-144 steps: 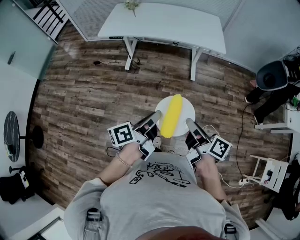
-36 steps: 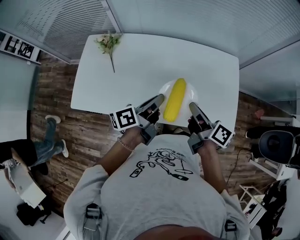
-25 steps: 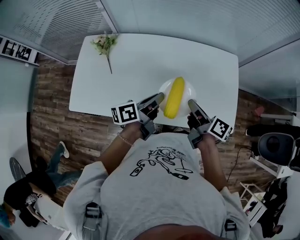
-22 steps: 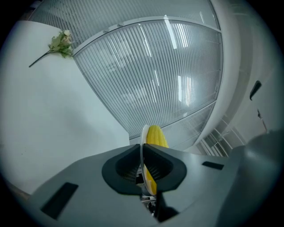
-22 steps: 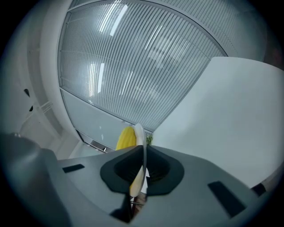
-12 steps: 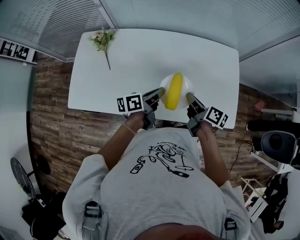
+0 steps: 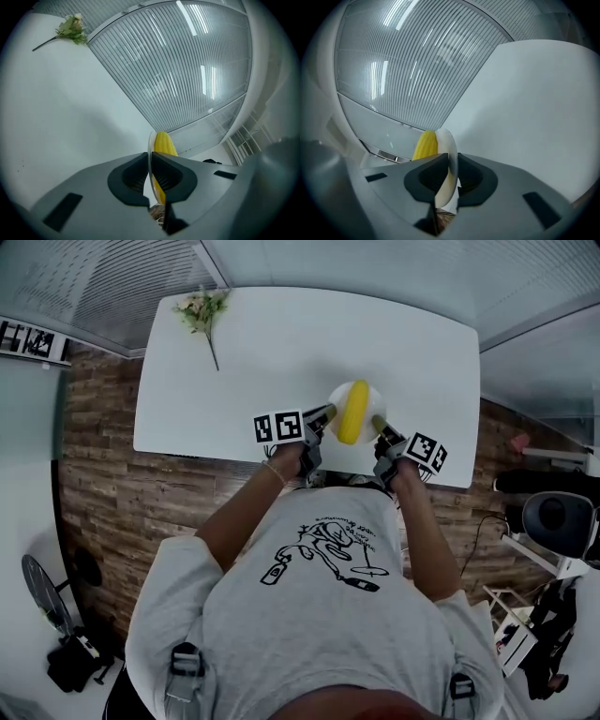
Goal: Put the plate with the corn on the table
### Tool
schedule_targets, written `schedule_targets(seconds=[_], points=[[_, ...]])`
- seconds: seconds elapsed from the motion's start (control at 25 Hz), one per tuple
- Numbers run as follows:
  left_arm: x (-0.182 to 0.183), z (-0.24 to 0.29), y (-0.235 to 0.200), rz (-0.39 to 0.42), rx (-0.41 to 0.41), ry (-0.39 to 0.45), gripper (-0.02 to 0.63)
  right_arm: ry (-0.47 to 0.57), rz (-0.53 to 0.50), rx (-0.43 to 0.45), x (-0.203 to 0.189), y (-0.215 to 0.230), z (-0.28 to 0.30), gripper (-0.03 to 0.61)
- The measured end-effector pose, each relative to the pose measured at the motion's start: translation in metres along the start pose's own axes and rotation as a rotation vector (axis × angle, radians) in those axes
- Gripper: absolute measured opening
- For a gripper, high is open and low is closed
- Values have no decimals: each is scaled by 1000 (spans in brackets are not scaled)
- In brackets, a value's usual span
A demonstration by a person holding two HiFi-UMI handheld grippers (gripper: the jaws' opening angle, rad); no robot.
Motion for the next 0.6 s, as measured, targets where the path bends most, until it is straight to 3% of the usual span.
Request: schedule_targets(seconds=[0.28,0.6], points=[[-15,25,-32,-32,36,-32,37,-18,1,-70,2,28,9,55],[-23,45,-59,-11,85,-57,38,-50,5,-132,2,58,28,60]])
Point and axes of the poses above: the fingertips, and each gripper's own axes: z forward along the fingers, y to its right, x out of its top, the point moved 10 cm from there along -z, backward along the fingers
